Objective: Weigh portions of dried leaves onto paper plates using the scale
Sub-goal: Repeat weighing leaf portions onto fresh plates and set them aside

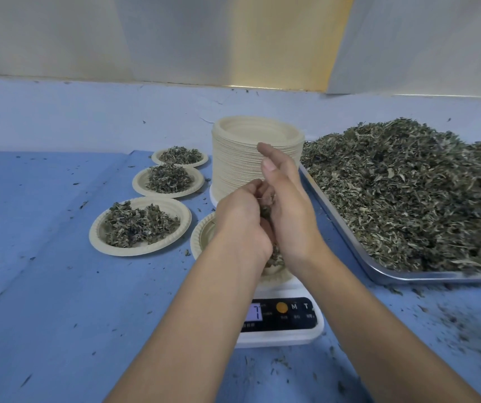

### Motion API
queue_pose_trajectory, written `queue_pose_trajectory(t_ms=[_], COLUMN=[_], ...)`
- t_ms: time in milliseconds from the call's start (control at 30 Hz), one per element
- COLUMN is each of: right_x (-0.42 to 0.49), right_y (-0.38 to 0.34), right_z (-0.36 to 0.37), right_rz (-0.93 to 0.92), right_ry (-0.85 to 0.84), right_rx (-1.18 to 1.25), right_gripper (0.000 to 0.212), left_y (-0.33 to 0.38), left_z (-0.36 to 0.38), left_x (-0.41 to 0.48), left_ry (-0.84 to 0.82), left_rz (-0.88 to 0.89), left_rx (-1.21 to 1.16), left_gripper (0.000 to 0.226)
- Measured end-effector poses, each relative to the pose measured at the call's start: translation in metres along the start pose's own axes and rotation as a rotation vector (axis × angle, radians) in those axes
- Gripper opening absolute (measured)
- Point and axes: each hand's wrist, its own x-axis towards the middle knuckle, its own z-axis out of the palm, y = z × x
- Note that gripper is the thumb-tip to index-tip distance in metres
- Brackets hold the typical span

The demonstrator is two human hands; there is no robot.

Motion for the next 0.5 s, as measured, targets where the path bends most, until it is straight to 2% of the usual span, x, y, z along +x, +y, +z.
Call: queue_pose_trajectory(t_ms=[100, 167, 300, 433, 500], right_x=[0.000, 0.000, 0.001, 0.005, 0.008], right_y=[-0.001, -0.002, -0.006, -0.008, -0.011], right_z=[0.000, -0.002, -0.007, -0.013, -0.020], right_rz=[-0.037, -0.057, -0.128, -0.054, -0.013], right_ry=[0.060, 0.095, 0.068, 0.173, 0.223], right_rx=[0.236, 0.364, 0.555, 0.432, 0.300], right_gripper=[0.055, 0.056, 0.034, 0.030, 0.028], left_y=[0.000, 0.000, 0.000, -0.007, -0.017], left_z=[0.003, 0.004, 0.006, 0.014, 0.025], left_x=[-0.003, -0.002, -0.005, -0.004, -0.001], left_ry=[-0.016, 0.006, 0.046, -0.034, -0.017], left_rz=[-0.097, -0.091, -0.028, -0.041, -0.026], left_rx=[-0.122, -0.194, -0.199, -0.145, 0.007], left_gripper=[0.017, 0.018, 0.021, 0.020, 0.017])
